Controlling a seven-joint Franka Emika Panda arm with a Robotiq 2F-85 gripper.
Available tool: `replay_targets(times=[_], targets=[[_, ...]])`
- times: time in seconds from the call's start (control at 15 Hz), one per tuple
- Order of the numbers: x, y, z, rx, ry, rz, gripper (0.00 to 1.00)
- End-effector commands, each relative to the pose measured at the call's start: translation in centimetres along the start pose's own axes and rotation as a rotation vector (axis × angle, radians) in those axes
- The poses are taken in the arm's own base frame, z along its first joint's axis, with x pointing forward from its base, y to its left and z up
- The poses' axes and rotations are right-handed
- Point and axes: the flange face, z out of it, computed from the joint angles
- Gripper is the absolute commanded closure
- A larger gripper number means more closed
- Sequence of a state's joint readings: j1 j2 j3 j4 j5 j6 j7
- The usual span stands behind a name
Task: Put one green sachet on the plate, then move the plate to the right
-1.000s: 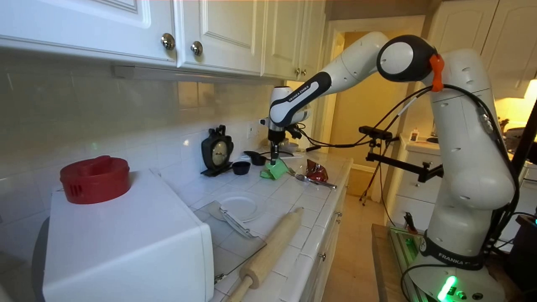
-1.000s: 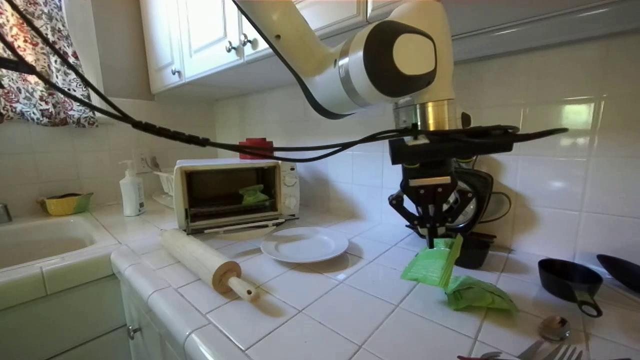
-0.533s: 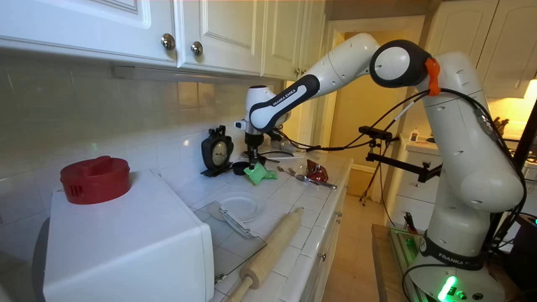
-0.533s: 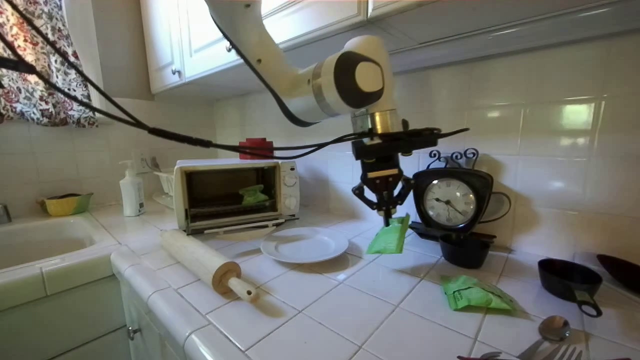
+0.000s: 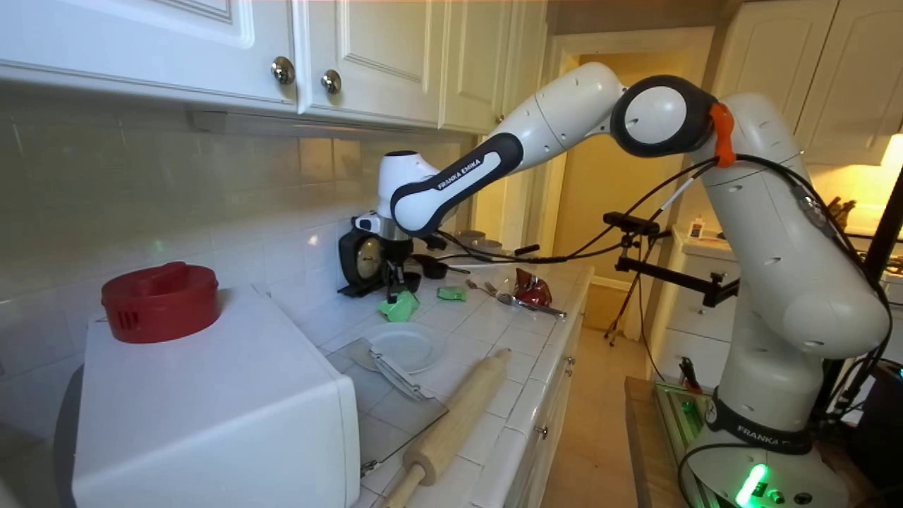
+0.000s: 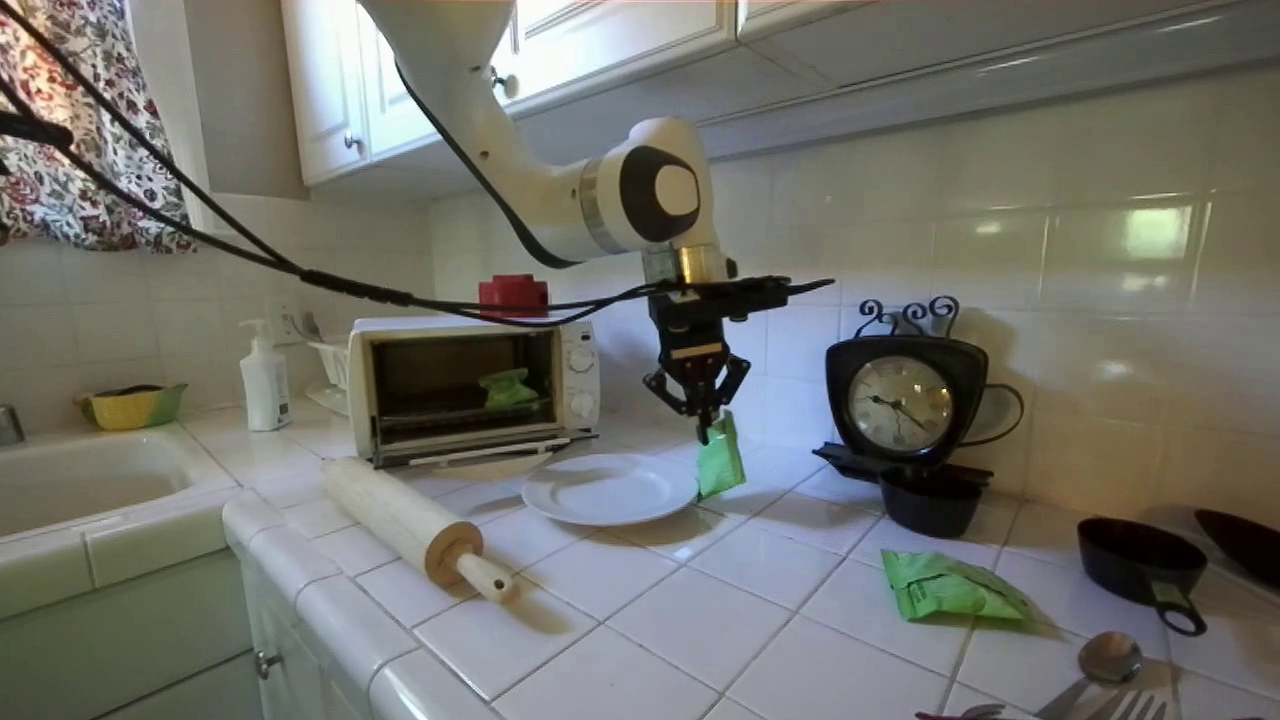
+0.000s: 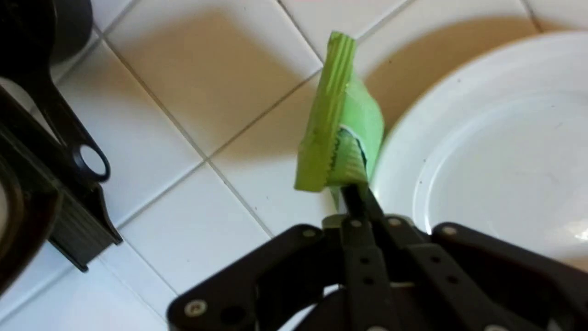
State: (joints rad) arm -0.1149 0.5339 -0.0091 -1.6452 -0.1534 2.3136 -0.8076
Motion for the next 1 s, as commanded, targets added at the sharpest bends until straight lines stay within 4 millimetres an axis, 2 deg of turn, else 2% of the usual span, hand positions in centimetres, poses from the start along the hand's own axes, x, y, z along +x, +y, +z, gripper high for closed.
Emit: replay_targets(times=[0.0,0.27,0.47,0.93], targets=[[3.4,-1.3,-0.7,0.006,-0.010,-0.129,1.00],[5.6,-3.3,-0.8,0.057,0.005,-0.226,1.00],[6.0,-4.0,-0.9,0.058,-0.027,-0.236,1.00],[3.3,-1.4,-1.6,-0.080,-0.172,-0.051,1.00]])
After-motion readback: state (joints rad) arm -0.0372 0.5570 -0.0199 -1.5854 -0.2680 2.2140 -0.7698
